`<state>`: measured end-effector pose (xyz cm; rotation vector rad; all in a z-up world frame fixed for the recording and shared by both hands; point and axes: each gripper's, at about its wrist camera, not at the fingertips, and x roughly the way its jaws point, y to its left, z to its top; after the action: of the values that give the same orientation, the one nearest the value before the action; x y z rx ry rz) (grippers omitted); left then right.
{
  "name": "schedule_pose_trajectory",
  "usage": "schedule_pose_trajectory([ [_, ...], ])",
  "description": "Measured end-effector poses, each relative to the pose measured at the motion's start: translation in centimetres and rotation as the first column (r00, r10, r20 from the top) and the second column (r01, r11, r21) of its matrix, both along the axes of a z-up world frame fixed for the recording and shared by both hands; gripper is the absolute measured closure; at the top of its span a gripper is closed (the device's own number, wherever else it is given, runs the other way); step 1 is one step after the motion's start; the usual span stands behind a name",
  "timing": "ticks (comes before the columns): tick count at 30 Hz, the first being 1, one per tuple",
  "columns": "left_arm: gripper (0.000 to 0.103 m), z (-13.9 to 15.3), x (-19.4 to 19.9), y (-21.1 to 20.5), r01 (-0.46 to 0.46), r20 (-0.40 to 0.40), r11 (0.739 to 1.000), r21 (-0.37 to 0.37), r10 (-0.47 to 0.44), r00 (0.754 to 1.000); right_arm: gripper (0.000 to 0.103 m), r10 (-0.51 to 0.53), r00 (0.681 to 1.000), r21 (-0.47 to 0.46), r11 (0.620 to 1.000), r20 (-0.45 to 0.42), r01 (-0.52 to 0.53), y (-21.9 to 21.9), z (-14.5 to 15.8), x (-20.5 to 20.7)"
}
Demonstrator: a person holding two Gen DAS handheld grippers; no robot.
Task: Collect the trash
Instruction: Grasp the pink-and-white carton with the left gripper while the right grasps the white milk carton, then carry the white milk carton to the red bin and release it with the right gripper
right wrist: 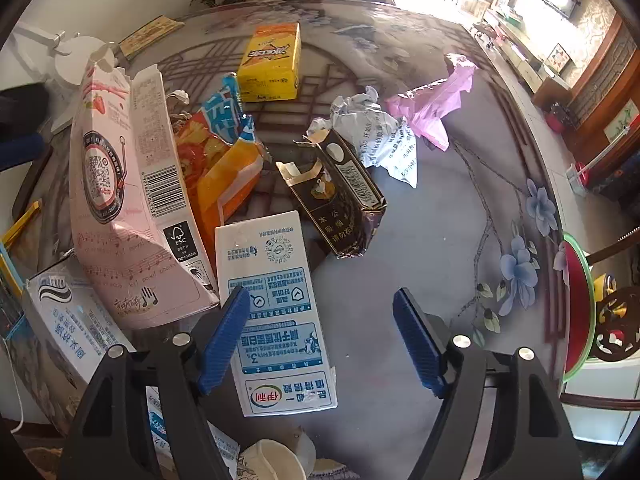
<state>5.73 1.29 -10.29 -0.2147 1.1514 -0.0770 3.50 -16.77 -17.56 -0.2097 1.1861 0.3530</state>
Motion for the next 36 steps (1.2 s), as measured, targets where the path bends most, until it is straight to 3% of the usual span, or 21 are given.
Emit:
schedule_pose_trajectory([
  [4, 0.012, -1.8, 1.2, -1.1, 0.002, -0.055, 1.0, 0.003, -0.002, 0.998, 0.029, 0.036, 0.998, 0.014, 0.999, -0.05, -0.035, -0.2, 0.4, 0.0],
  [6, 0.02, -2.5, 1.7, -1.3, -0.007, -0.072, 1.0, 0.027, 0.009, 0.997, 0.023, 0.069, 0.996, 0.019, 0.998, -0.052, -0.068, 0.2, 0.3, -0.5],
  [8, 0.045, -3.1, 1.7, -1.2, -0.025, -0.098, 0.999, 0.019, 0.027, 0.995, 0.026, 0.09, 0.993, 0.02, 0.996, -0.072, -0.089, 0.7, -0.5, -0.9],
  [10, 0.05, -3.6, 1.6, -0.4, -0.054, -0.113, 0.998, -0.024, 0.051, 0.992, 0.039, 0.08, 0.992, 0.008, 0.997, -0.098, -0.08, 0.8, -1.6, -1.0],
  [11, 0.051, -3.6, 1.5, -0.3, -0.061, -0.112, 0.998, -0.031, 0.057, 0.992, 0.051, 0.074, 0.991, 0.013, 0.997, -0.113, -0.073, 0.7, -2.0, -0.9],
  [15, 0.053, -2.3, 0.8, 0.2, -0.088, -0.067, 0.995, -0.039, 0.085, 0.994, 0.051, 0.057, 0.994, 0.053, 0.997, -0.092, -0.052, 0.1, -1.3, -1.0],
  [22, 0.056, 2.9, -0.8, -0.6, -0.114, 0.114, 0.993, -0.019, 0.115, 0.987, 0.051, 0.047, 0.998, 0.198, 0.979, 0.045, -0.055, -2.4, 5.7, -1.6],
  [26, 0.056, 5.5, -1.2, -1.8, -0.119, 0.197, 0.993, -0.021, 0.121, 0.973, 0.052, 0.002, 0.997, 0.262, 0.965, 0.077, -0.022, -5.6, 8.0, -1.4],
  [31, 0.056, 6.9, -0.8, -4.7, -0.094, 0.24, 0.995, -0.026, 0.098, 0.966, 0.052, -0.093, 0.989, 0.297, 0.953, 0.114, 0.055, -10.5, 9.7, -0.8],
  [36, 0.056, 6.6, -0.5, -8.1, -0.052, 0.229, 0.998, -0.041, 0.06, 0.972, 0.052, -0.21, 0.971, 0.278, 0.945, 0.117, 0.171, -17.0, 9.7, 0.3],
])
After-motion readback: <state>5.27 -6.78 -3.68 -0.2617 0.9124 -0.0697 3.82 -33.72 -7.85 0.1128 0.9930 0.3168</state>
